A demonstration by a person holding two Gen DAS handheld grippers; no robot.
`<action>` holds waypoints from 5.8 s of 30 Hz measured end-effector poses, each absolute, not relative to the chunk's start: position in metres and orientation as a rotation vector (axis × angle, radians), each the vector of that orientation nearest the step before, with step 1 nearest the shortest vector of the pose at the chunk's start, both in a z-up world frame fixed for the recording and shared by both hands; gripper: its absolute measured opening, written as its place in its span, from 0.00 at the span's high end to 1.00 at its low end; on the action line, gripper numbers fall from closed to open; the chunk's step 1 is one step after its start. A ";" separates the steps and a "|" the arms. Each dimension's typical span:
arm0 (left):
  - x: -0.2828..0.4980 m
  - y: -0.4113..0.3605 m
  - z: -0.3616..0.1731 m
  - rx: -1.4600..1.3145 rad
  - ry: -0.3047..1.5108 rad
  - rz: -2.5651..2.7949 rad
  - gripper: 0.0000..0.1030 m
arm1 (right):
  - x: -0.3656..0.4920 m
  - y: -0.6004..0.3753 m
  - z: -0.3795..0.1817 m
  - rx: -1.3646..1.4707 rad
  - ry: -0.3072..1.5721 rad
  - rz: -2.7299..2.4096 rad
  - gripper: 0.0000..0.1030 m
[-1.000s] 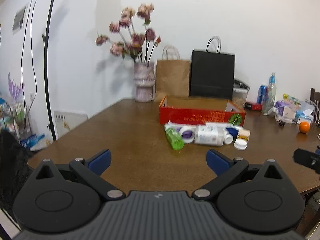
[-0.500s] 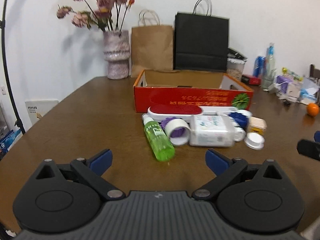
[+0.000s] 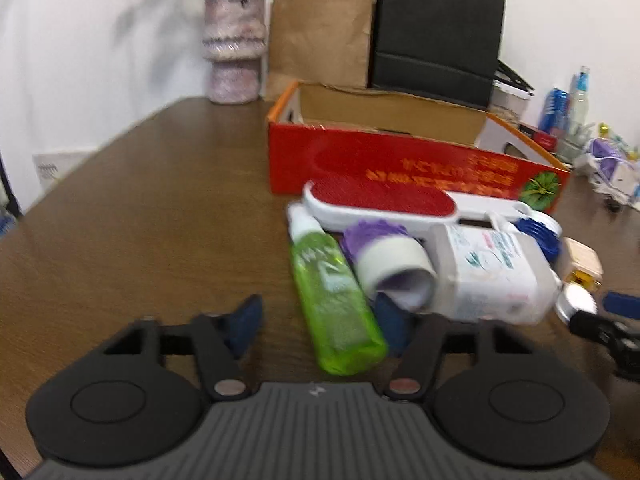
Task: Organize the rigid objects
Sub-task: 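Grasp the green spray bottle with the left tool while the right tool grasps the white cap, then carry the green spray bottle and white cap into the red box and release both, then withdraw both tools from the box back toward the remaining items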
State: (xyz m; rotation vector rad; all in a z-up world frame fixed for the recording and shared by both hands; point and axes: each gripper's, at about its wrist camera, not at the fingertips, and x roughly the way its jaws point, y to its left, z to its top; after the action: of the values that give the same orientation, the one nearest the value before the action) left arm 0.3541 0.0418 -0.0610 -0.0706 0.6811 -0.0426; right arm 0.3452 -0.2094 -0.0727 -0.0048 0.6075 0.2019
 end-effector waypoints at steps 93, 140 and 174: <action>0.672 0.008 -0.021 0.271 0.878 -0.105 0.56 | 0.709 -0.218 -0.032 -0.291 0.797 0.273 0.77; 0.111 0.069 0.020 0.060 0.179 0.051 0.00 | 0.122 -0.222 -0.001 0.014 0.280 0.282 0.04; 0.188 0.024 -0.010 0.114 0.322 0.033 0.00 | 0.193 -0.240 -0.026 0.106 0.327 0.253 0.24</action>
State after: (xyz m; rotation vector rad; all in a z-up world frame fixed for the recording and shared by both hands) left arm 0.1884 0.0238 -0.0097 0.1137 0.3221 0.0333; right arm 0.1929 -0.2404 -0.0255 0.1060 0.3268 0.2532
